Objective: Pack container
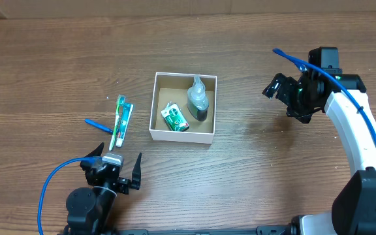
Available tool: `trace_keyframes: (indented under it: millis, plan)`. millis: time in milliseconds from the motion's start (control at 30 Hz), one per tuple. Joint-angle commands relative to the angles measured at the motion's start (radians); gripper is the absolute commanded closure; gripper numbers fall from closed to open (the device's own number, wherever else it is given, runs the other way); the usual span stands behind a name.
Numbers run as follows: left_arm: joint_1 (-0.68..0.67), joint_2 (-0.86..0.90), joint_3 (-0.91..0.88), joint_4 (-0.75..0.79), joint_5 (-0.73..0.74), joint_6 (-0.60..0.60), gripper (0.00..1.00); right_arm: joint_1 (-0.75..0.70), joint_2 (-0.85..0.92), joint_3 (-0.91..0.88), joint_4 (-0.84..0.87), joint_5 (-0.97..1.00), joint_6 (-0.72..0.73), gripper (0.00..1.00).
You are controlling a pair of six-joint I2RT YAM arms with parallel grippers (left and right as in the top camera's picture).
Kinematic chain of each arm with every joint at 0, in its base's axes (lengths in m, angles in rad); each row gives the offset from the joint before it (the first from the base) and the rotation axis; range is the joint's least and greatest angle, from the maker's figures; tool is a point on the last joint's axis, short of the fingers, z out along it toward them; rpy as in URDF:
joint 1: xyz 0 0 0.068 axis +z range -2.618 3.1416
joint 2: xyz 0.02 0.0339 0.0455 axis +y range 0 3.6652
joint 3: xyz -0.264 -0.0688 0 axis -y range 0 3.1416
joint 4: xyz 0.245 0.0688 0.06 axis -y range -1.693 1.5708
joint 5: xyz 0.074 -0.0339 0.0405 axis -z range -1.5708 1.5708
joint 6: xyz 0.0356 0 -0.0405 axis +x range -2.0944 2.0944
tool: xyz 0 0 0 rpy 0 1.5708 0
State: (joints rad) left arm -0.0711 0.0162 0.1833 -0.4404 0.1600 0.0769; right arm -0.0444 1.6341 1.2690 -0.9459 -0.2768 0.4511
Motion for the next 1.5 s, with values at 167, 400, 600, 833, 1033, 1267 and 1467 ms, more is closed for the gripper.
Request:
trace_keyframes:
  millis: [167, 400, 600, 833, 1033, 1267, 1467]
  plan:
    - [0.006, 0.405, 0.479, -0.114, -0.264, -0.159, 0.00, -0.002, -0.022, 0.003, 0.001, -0.009, 0.002, 0.00]
    - [0.026, 1.019, 0.892, -0.324, -0.302, -0.144, 0.00, -0.002, -0.022, 0.003, 0.001, -0.009, 0.002, 0.00]
    - [0.032, 1.408, 1.088, -0.459, -0.270, -0.147, 0.00, -0.002, -0.022, 0.003, 0.001, -0.009, 0.002, 0.00]
    - [0.051, 1.674, 1.088, -0.438, -0.233, -0.239, 0.00, -0.002, -0.022, 0.003, 0.001, -0.009, 0.002, 0.00]
    - [0.104, 1.756, 1.088, -0.467, -0.232, -0.389, 0.00, -0.002, -0.022, 0.003, 0.001, -0.009, 0.002, 0.00]
    - [0.257, 1.793, 1.072, -0.494, -0.122, -0.542, 0.05, -0.002, -0.022, 0.003, 0.001, -0.009, 0.002, 0.00]
    - [0.292, 1.813, 0.988, -0.389, -0.080, -0.620, 0.18, -0.002, -0.022, 0.003, 0.001, -0.009, 0.002, 0.00]
